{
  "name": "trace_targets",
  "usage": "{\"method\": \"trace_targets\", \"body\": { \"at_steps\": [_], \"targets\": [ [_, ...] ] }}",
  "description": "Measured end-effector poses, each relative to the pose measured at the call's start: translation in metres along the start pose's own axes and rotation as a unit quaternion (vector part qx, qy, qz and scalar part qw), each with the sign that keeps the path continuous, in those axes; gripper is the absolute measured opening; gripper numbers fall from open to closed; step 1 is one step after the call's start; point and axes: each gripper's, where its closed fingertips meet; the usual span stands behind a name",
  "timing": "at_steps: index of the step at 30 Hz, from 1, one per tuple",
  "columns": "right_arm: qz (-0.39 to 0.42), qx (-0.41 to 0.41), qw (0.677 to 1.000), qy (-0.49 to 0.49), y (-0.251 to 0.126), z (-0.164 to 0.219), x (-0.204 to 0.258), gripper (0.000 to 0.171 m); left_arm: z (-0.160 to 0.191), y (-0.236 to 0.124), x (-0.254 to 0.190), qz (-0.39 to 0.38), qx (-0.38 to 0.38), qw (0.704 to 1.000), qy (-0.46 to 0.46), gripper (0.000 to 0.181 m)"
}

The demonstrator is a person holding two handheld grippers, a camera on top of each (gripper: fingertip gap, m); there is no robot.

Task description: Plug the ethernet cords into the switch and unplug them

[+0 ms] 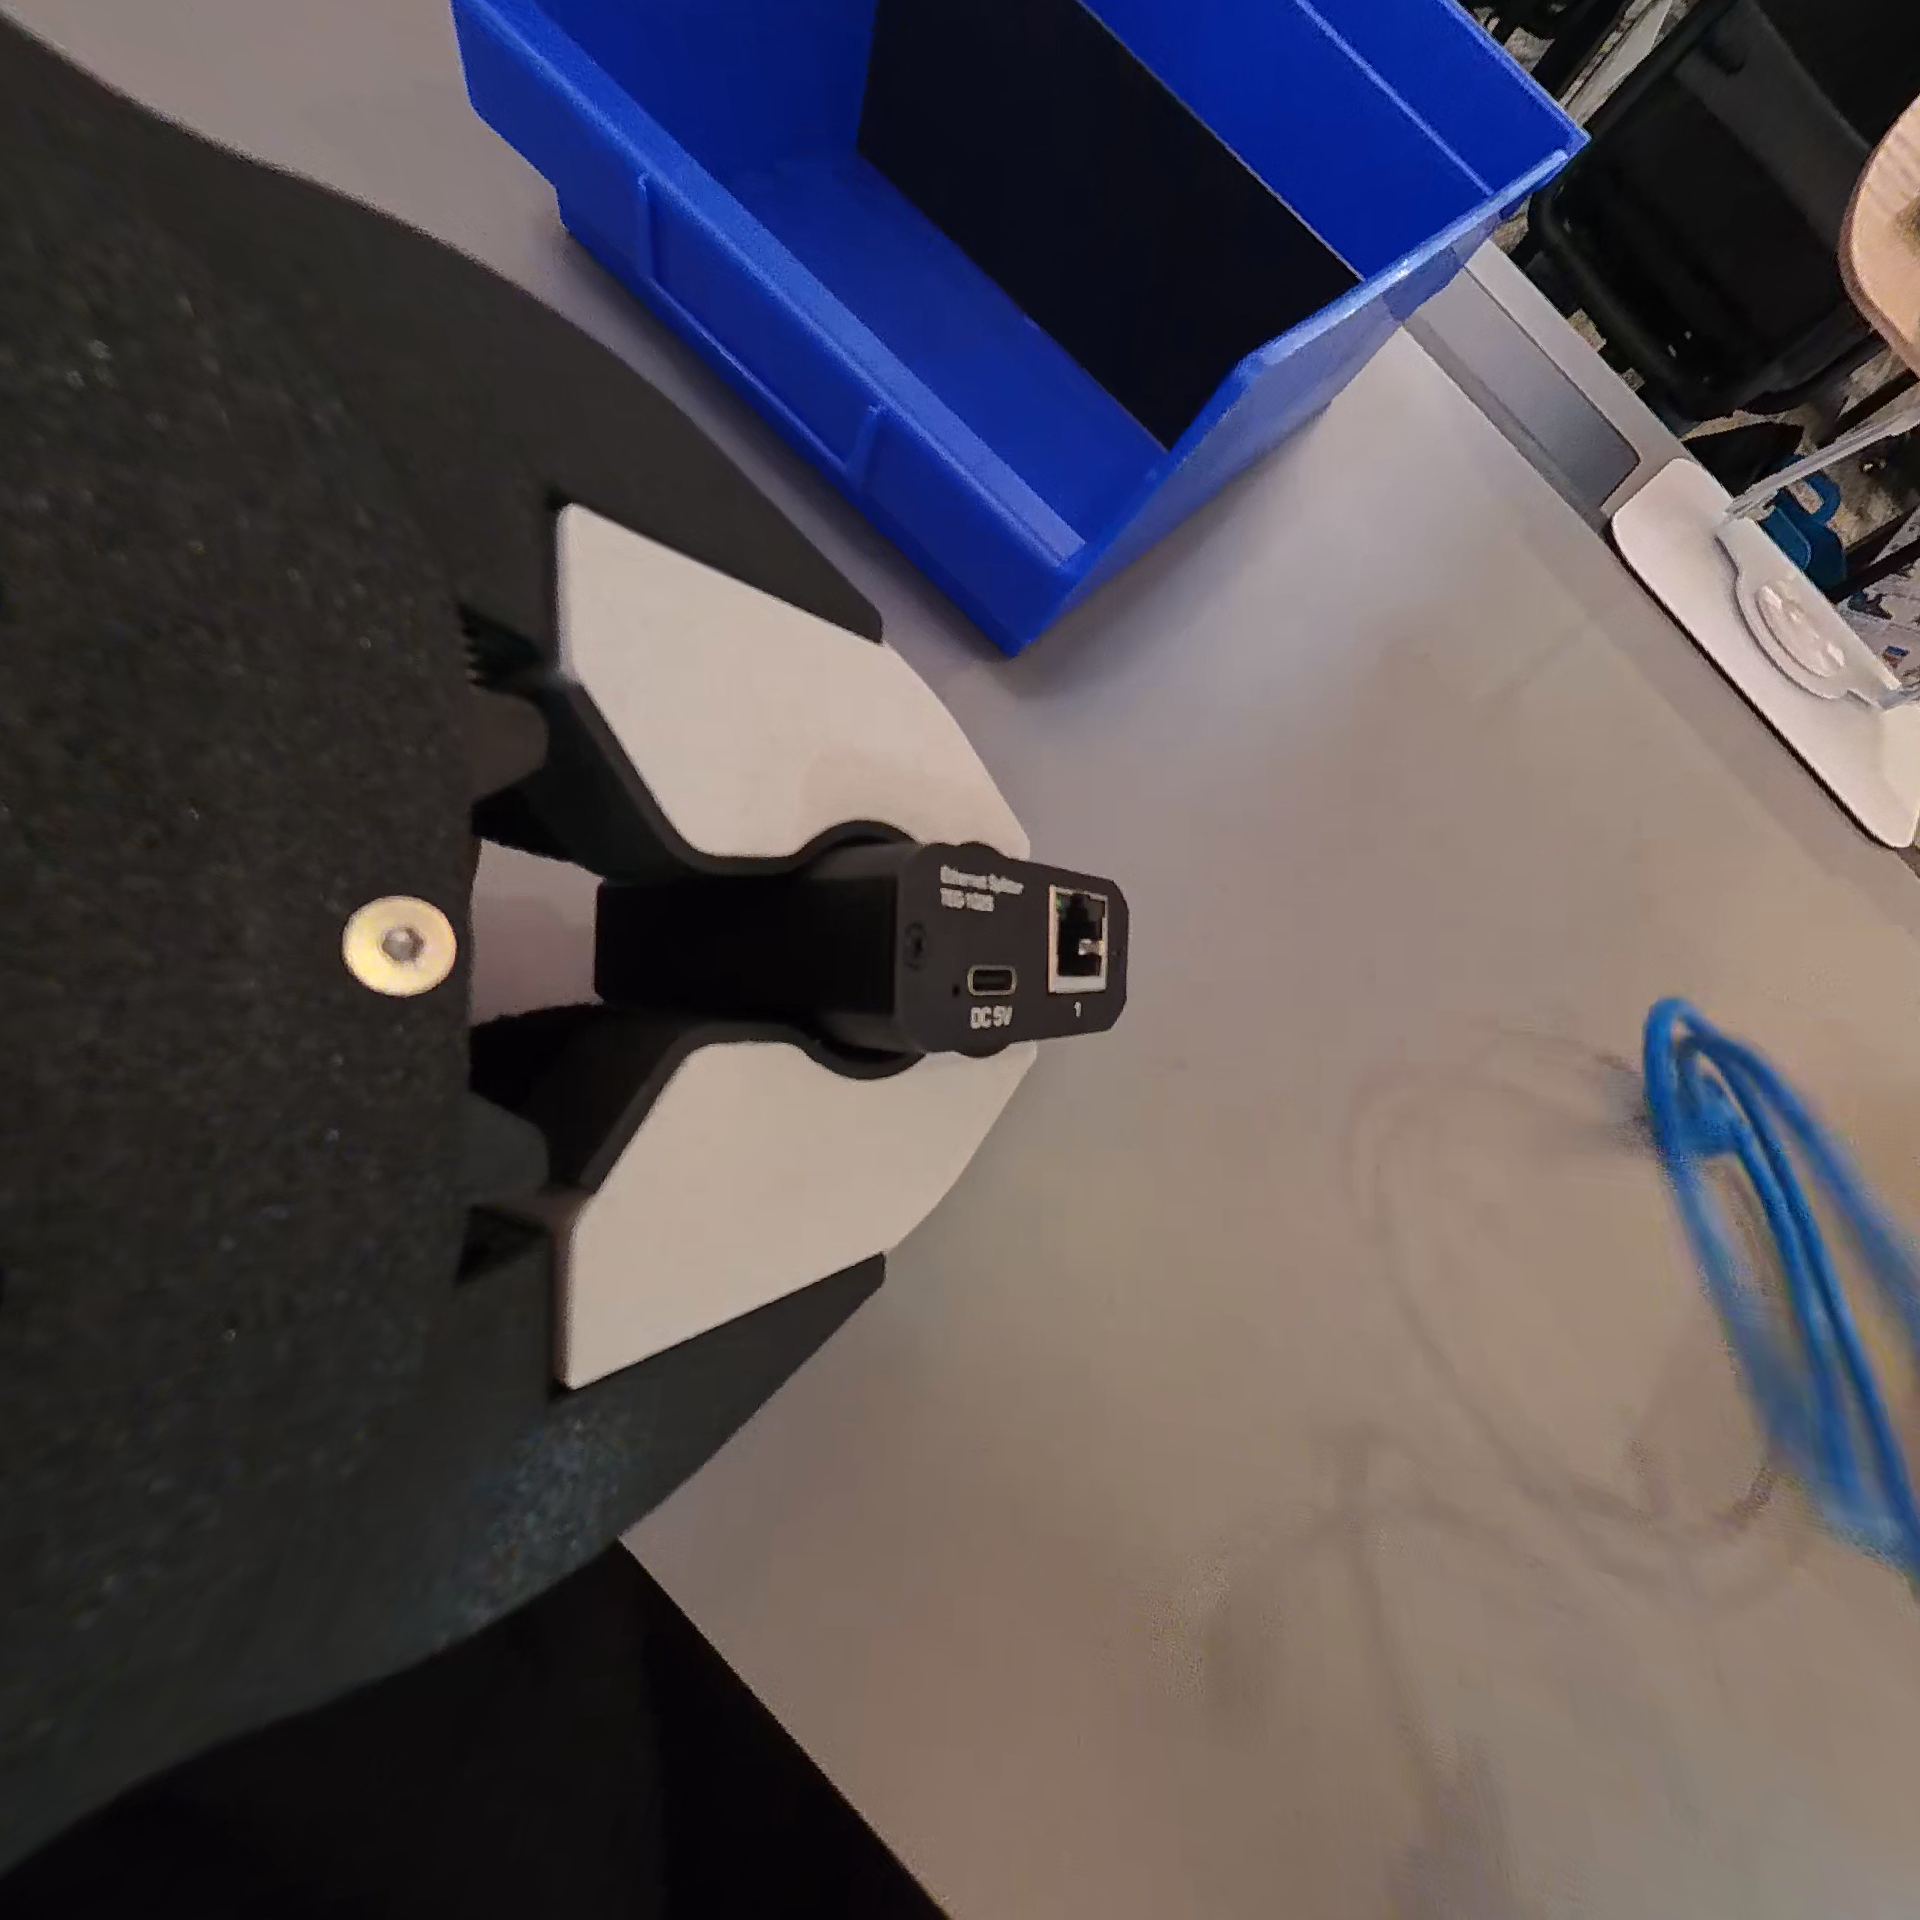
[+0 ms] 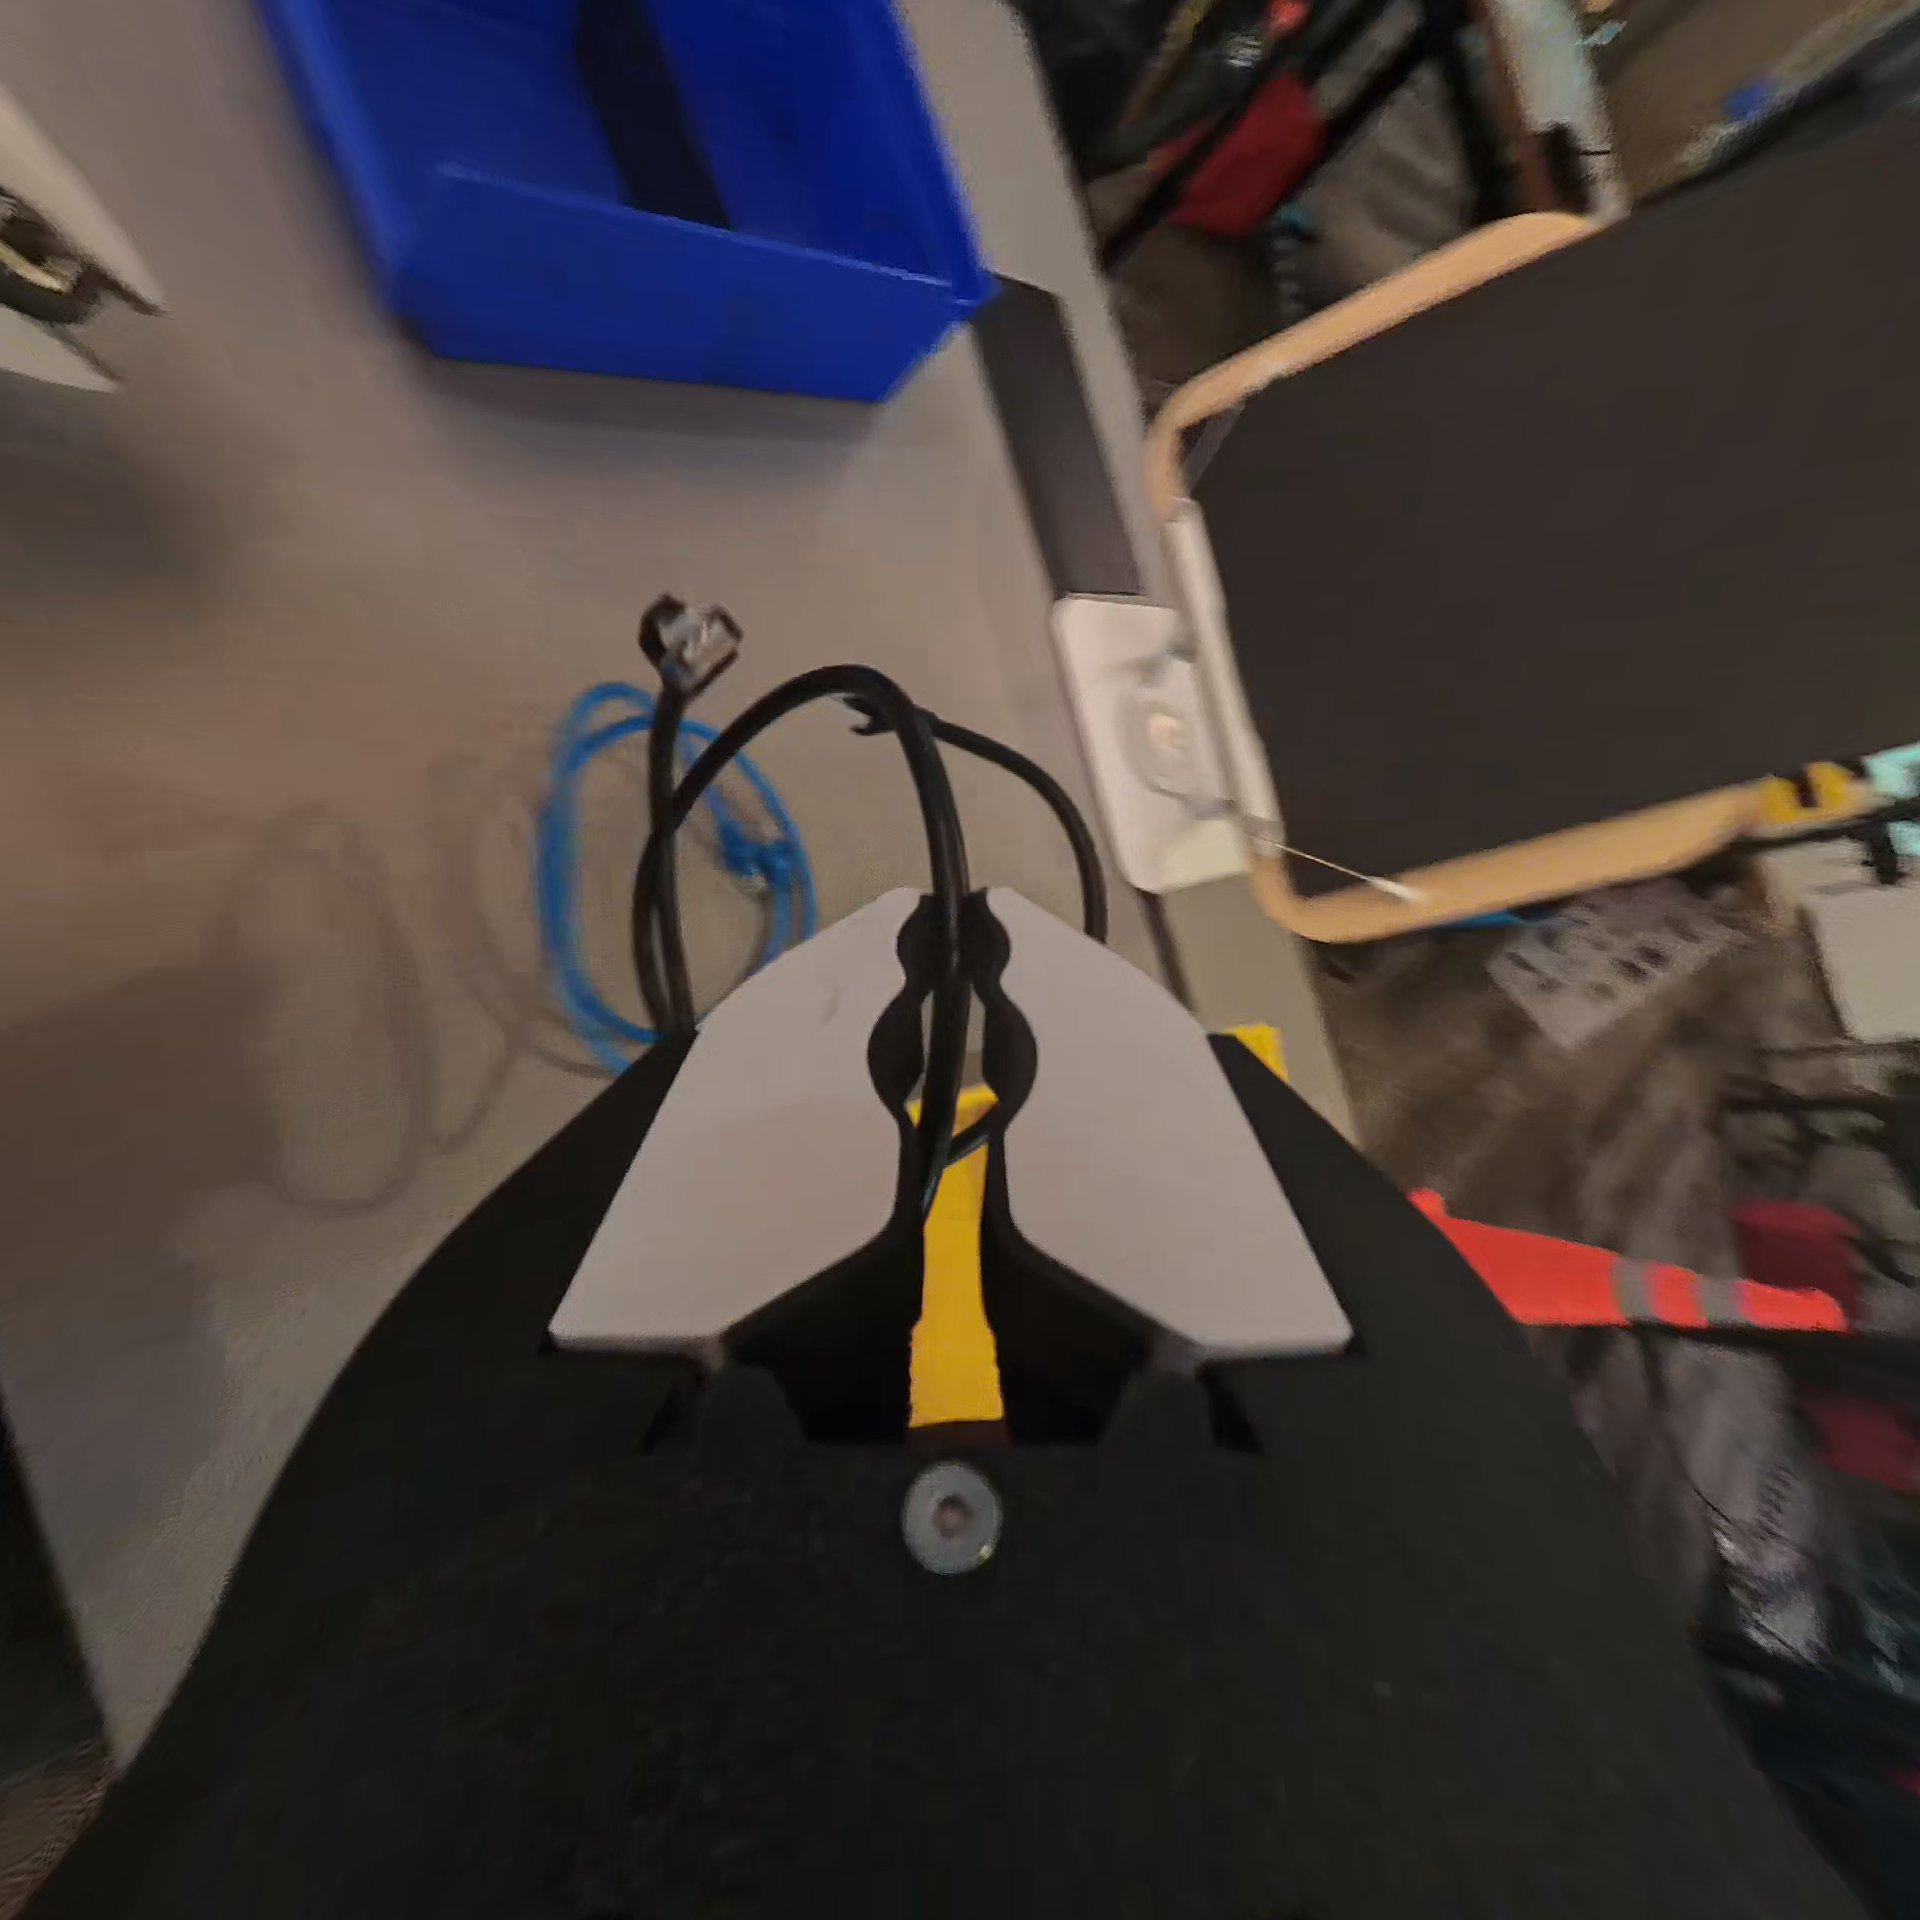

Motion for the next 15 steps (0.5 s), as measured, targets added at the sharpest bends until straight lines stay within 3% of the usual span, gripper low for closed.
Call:
{"method": "trace_targets", "body": {
  "at_steps": [4, 8, 12, 15],
  "targets": [
    [0.056, 0.026, 0.998, -0.006, -0.033, 0.012, -0.055, 0.007, -0.001, -0.001, 0.0, -0.001, -0.002, 1.0, -0.001, 0.026],
    [0.087, 0.076, 0.993, -0.002, -0.044, 0.046, -0.085, 0.006, -0.003, -0.003, 0.0, -0.002, -0.007, 1.0, -0.002, 0.026],
    [0.091, 0.156, 0.983, -0.012, -0.02, 0.107, -0.082, 0.006, -0.007, -0.005, -0.001, -0.002, -0.012, 1.0, -0.001, 0.025],
    [0.049, 0.205, 0.977, 0.009, 0.009, 0.156, -0.06, 0.005, -0.007, -0.005, -0.002, -0.002, -0.011, 1.0, 0.003, 0.025]
  ]
}}
Point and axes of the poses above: each gripper's, where its closed fingertips meet, y out along the fingers, z out of its underside, x = y × z across the jaws, and after that the axes turned 5 degrees about z, right-handed
